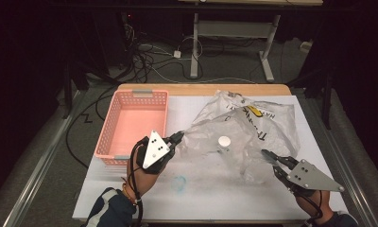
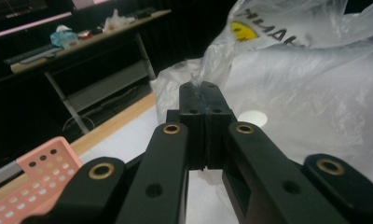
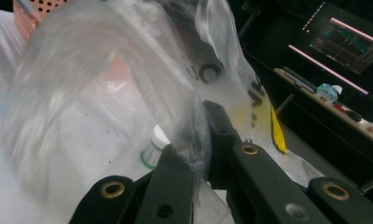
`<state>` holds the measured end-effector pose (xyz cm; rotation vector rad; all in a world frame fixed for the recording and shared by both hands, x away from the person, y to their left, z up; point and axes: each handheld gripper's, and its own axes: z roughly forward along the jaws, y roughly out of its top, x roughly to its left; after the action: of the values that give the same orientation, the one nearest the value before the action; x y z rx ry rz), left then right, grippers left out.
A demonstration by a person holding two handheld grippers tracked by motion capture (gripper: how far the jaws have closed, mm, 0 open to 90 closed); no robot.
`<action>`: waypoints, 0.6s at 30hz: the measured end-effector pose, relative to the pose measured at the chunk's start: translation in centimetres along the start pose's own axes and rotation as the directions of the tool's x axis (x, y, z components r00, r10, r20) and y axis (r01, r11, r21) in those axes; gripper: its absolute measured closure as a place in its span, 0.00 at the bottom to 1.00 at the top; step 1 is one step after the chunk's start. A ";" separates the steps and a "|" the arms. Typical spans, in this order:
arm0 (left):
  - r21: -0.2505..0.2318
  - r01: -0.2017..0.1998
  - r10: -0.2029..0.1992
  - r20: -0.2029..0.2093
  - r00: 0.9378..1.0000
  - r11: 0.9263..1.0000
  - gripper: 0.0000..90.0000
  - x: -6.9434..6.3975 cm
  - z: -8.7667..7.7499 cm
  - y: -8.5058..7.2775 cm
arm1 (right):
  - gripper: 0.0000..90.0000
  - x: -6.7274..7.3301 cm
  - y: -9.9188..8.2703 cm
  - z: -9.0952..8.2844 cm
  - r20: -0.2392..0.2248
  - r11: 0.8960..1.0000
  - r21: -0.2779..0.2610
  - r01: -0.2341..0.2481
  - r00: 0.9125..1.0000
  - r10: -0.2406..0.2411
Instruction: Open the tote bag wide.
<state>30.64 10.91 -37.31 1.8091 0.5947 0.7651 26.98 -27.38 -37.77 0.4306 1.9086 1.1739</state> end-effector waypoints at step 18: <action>-0.044 0.018 -0.018 -0.012 1.000 0.999 0.96 0.5 -0.6 0.8 | 1.00 -1.0 0.5 0.4 0.014 1.000 -0.011 -0.016 1.000 0.016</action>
<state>30.61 11.38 -36.28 1.7574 0.5971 0.7721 27.85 -27.56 -36.99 0.4483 1.8890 1.1879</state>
